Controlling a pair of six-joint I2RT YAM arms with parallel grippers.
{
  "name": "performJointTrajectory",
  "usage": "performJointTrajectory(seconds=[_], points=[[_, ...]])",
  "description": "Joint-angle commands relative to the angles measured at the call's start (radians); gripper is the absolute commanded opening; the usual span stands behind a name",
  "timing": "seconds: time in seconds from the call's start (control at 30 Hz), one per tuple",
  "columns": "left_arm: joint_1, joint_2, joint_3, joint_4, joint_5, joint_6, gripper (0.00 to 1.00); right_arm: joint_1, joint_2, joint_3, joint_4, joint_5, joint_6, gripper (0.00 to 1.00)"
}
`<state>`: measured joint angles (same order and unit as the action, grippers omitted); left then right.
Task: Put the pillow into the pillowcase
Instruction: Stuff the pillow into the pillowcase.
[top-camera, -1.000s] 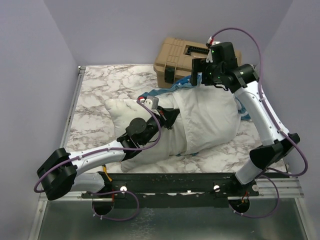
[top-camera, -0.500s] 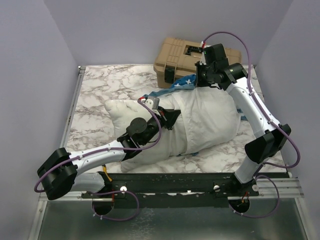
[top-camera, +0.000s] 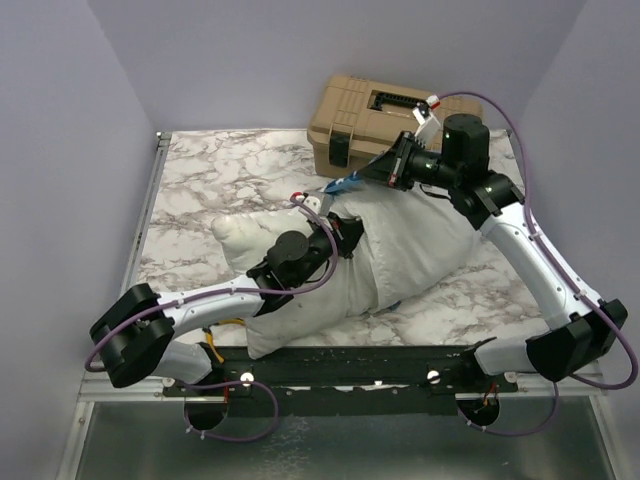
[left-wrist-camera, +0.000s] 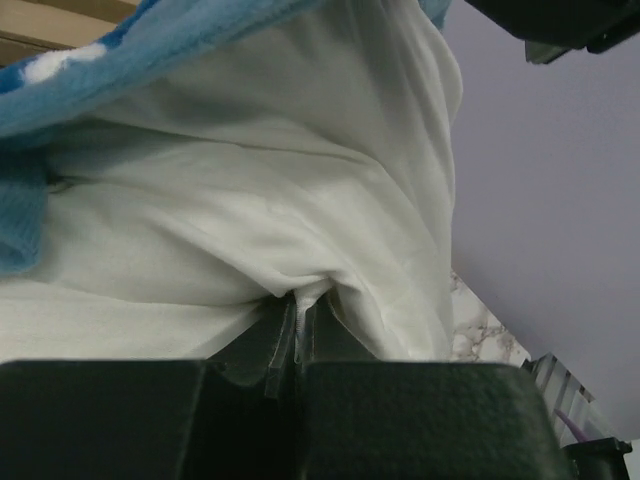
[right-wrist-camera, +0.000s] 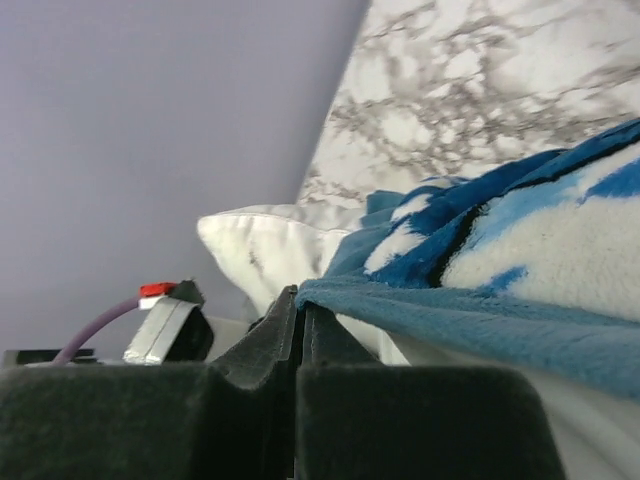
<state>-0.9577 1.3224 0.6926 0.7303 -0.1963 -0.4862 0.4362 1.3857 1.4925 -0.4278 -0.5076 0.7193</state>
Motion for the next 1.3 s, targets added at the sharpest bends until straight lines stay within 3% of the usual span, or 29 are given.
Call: performJointTrajectory(seconds=[0.0,0.13,0.37,0.47,0.53,0.63,0.67,0.77,0.83,0.9,1.03,1.27], points=[[-0.009,0.070,0.079,0.032,0.031,-0.007,0.00,0.044,-0.055,-0.103,0.345,-0.235,0.282,0.00],[-0.010,0.125,0.119,0.040,0.060,-0.016,0.00,0.096,-0.065,-0.160,0.450,-0.269,0.370,0.00],[-0.009,0.168,0.129,0.047,0.081,-0.034,0.00,0.199,-0.050,-0.289,0.965,-0.308,0.699,0.00],[-0.010,0.150,0.106,0.050,0.067,-0.034,0.00,0.214,-0.057,-0.330,1.062,-0.312,0.710,0.00],[-0.009,0.122,0.083,0.050,0.038,-0.032,0.00,0.206,-0.080,-0.296,0.835,-0.284,0.546,0.00],[-0.009,0.056,0.040,0.050,-0.030,-0.031,0.00,0.195,-0.074,-0.167,0.326,-0.133,0.216,0.05],[-0.009,0.033,0.024,0.050,-0.072,-0.032,0.00,0.191,-0.057,-0.116,0.203,-0.081,0.134,0.14],[-0.007,-0.035,-0.020,0.050,-0.180,-0.037,0.00,0.187,0.003,0.062,-0.088,0.092,-0.097,0.59],[-0.002,-0.070,-0.042,0.050,-0.242,-0.040,0.00,0.187,0.020,0.155,-0.234,0.206,-0.190,0.76],[0.009,-0.096,-0.055,0.049,-0.277,-0.050,0.00,0.186,0.012,0.202,-0.331,0.318,-0.256,0.85],[0.049,-0.097,-0.051,0.046,-0.261,-0.076,0.00,0.188,-0.012,0.204,-0.496,0.459,-0.338,0.89],[0.090,-0.044,-0.013,0.031,-0.204,-0.131,0.00,0.267,-0.094,-0.021,-0.599,0.581,-0.321,0.88]])
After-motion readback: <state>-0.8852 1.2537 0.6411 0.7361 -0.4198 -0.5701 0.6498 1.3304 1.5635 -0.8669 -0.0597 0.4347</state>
